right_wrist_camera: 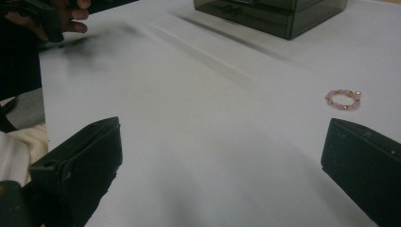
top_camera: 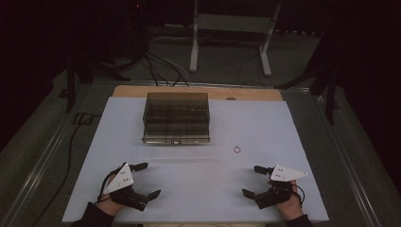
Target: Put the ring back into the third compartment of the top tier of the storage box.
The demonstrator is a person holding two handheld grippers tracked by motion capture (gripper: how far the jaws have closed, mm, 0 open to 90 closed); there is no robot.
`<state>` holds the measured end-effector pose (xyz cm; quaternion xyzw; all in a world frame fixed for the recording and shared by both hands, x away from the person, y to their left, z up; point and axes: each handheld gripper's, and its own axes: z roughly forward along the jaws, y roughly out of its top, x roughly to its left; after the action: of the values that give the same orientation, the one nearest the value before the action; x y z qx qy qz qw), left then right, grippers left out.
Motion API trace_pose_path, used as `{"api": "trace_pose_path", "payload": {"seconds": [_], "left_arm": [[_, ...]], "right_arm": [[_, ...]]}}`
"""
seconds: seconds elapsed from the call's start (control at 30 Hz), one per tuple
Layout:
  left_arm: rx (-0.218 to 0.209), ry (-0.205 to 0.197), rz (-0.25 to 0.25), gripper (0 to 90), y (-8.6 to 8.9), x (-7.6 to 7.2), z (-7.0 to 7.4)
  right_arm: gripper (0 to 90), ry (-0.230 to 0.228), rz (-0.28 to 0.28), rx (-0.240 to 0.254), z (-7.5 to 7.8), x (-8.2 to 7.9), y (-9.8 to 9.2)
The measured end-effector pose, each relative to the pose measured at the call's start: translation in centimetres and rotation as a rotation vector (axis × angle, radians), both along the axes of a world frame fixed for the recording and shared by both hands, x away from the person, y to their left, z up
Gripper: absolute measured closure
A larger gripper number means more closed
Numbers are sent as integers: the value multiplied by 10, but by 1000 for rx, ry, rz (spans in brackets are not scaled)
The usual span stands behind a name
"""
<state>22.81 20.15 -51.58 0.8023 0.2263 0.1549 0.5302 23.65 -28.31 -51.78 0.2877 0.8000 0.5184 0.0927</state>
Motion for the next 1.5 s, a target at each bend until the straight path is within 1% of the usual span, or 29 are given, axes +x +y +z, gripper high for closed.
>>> {"api": "trace_pose_path", "payload": {"seconds": [0.13,0.17,0.27,0.37,0.47,0.5,0.53,0.6,0.7,0.8,0.9,0.97,1.13,1.2,1.3,1.4,1.5], "left_arm": [[6,-4,-2,6,0,-1,0],[15,-10,-5,6,-1,-1,0],[10,-7,-5,6,-1,-1,0],[21,-6,-3,6,-1,0,-1],[13,-9,-5,6,-1,-1,0],[14,-8,-6,6,-1,-1,0],[19,-6,-10,6,0,-2,-1],[10,-2,-12,6,0,-2,0],[17,-5,-10,6,-1,-2,0],[15,-2,-12,6,-1,-2,0],[22,2,-12,6,-2,-2,-1],[18,0,-11,6,-2,-2,-1],[19,4,-11,6,-2,-1,-1],[17,2,-10,6,-2,-1,-1],[20,3,-8,6,-2,-2,-2],[15,0,-2,6,-1,-1,-1],[18,-2,2,6,-1,-1,-1]], "right_arm": [[0,7,4,3,0,0,0],[0,7,5,1,0,0,1],[0,8,9,-6,0,0,1],[0,9,16,-2,0,0,3],[0,15,23,9,1,-1,4],[0,14,29,22,3,-1,5],[0,9,30,19,4,-2,5],[0,1,42,20,6,-3,7],[0,0,52,13,7,-4,9],[0,-2,72,20,11,-6,12],[0,-12,78,44,17,-6,12],[0,-22,76,53,20,-7,11],[0,-46,70,58,27,-8,11],[0,-61,67,52,31,-7,12],[0,-75,61,57,35,-6,12],[0,-86,54,61,39,-5,11],[0,-88,44,74,43,-4,10]]}}
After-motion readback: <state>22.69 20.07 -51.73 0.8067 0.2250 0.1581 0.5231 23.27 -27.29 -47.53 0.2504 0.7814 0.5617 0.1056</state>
